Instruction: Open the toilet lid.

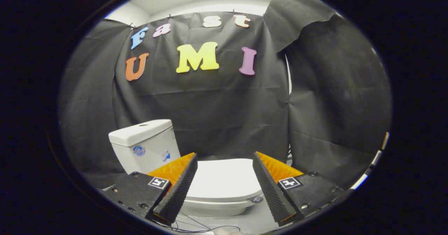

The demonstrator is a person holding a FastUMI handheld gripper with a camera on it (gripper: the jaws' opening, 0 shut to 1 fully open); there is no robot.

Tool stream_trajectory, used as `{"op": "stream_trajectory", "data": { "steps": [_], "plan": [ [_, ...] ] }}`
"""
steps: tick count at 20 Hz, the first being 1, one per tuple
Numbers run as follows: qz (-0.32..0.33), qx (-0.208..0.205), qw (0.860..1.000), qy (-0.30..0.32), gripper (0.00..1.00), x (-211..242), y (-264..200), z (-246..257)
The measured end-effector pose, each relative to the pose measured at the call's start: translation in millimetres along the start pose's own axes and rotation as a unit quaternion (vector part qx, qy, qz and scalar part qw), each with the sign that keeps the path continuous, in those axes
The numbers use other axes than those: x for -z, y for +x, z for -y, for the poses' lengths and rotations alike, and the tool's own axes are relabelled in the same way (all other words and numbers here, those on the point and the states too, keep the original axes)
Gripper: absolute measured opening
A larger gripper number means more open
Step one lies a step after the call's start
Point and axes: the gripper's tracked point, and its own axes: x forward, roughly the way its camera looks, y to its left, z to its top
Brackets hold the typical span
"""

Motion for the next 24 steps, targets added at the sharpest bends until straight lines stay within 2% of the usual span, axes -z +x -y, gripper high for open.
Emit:
{"op": "stream_trajectory", "data": {
  "steps": [7,13,17,21,24],
  "plan": [
    [-0.012,-0.015,0.999,0.031,0.99,-12.7,33.3,23.0],
    [-0.057,-0.033,0.988,0.137,0.99,0.7,80.5,76.0],
    [-0.105,-0.035,0.970,0.218,0.98,40.4,104.1,112.9],
    [-0.155,-0.015,0.941,0.302,1.00,97.7,113.3,150.4],
    [-0.189,-0.014,0.919,0.345,1.00,136.5,115.5,160.5]
  ]
}}
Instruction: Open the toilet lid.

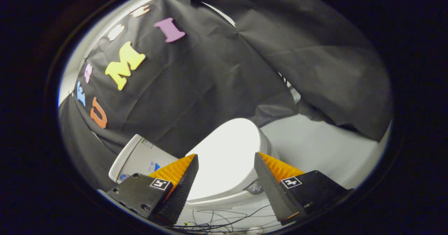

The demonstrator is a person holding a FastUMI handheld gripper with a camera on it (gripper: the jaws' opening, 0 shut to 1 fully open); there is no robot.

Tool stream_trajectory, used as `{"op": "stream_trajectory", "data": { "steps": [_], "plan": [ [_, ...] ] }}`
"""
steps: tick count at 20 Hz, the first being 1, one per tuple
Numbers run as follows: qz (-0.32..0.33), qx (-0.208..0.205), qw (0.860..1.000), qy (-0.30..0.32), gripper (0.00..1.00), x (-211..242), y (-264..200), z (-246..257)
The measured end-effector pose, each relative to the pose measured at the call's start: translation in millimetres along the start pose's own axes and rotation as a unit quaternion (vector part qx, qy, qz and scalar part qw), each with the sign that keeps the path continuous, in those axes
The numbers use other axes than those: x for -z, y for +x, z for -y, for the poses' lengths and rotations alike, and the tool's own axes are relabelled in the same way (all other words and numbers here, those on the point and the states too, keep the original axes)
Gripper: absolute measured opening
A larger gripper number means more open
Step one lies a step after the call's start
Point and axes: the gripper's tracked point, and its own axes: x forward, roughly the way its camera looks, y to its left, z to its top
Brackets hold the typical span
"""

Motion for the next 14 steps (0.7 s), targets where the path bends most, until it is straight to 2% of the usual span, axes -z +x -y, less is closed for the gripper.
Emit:
{"op": "stream_trajectory", "data": {
  "steps": [6,11,14],
  "plan": [
    [-0.048,0.024,0.997,0.062,0.98,38.5,28.6,50.8],
    [-0.097,0.031,0.988,0.114,0.97,75.8,45.4,77.5],
    [-0.114,0.026,0.982,0.147,0.92,88.0,49.2,83.5]
  ]
}}
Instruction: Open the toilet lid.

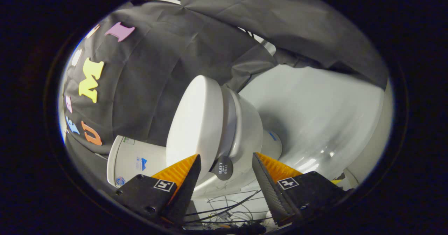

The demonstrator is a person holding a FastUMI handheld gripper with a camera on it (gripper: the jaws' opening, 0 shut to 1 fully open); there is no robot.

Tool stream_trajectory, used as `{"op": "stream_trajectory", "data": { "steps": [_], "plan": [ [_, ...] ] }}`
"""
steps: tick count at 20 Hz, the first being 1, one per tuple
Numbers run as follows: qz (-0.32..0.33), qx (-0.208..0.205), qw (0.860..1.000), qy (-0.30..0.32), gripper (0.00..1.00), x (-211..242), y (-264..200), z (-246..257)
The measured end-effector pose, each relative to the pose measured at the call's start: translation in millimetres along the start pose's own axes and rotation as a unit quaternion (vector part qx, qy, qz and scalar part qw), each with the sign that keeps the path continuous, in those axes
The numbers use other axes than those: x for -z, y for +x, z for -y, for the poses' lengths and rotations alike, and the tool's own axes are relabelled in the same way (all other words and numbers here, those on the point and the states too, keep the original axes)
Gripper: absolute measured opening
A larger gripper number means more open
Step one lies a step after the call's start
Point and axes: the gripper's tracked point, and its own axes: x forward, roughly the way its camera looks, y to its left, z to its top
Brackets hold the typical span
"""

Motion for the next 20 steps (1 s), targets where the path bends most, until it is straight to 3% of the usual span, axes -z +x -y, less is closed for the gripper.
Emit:
{"op": "stream_trajectory", "data": {
  "steps": [9,12,15,20],
  "plan": [
    [-0.036,-0.032,0.999,0.021,0.62,20.0,18.9,-9.4],
    [-0.039,-0.038,0.998,0.027,0.46,16.9,20.5,-8.5],
    [-0.035,-0.038,0.997,0.062,0.22,15.3,19.2,-3.5],
    [-0.052,-0.076,0.989,0.116,0.15,17.9,23.9,-3.9]
  ]
}}
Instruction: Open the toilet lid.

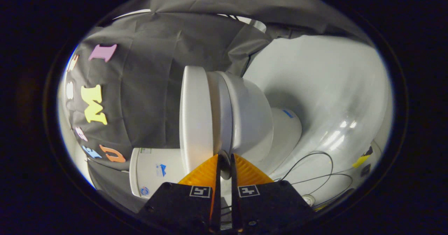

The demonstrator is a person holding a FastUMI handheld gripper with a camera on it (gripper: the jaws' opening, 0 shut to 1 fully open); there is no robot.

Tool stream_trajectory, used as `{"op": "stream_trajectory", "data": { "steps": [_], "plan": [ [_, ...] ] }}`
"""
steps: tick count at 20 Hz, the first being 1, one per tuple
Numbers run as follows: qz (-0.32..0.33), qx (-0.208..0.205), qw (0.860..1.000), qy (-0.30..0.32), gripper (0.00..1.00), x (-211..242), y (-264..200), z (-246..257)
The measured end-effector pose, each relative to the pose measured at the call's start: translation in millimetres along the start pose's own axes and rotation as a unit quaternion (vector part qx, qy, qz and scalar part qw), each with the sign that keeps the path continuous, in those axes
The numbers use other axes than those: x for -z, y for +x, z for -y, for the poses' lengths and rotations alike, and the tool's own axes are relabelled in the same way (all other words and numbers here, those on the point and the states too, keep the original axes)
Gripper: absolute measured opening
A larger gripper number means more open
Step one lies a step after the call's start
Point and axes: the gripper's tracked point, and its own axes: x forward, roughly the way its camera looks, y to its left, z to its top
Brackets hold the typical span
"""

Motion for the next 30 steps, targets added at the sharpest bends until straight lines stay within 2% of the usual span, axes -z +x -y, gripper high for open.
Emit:
{"op": "stream_trajectory", "data": {
  "steps": [3,8,13,19,30],
  "plan": [
    [0.000,-0.015,1.000,0.025,0.12,-1.4,-2.1,-1.9],
    [0.011,0.021,0.999,-0.032,0.10,-0.3,-2.6,-5.1],
    [0.022,0.028,0.999,-0.039,0.07,0.5,-5.2,-12.1],
    [0.035,0.053,0.995,-0.078,0.06,4.5,-9.6,-24.2],
    [0.054,0.037,0.992,-0.108,0.06,7.1,-24.1,-61.5]
  ]
}}
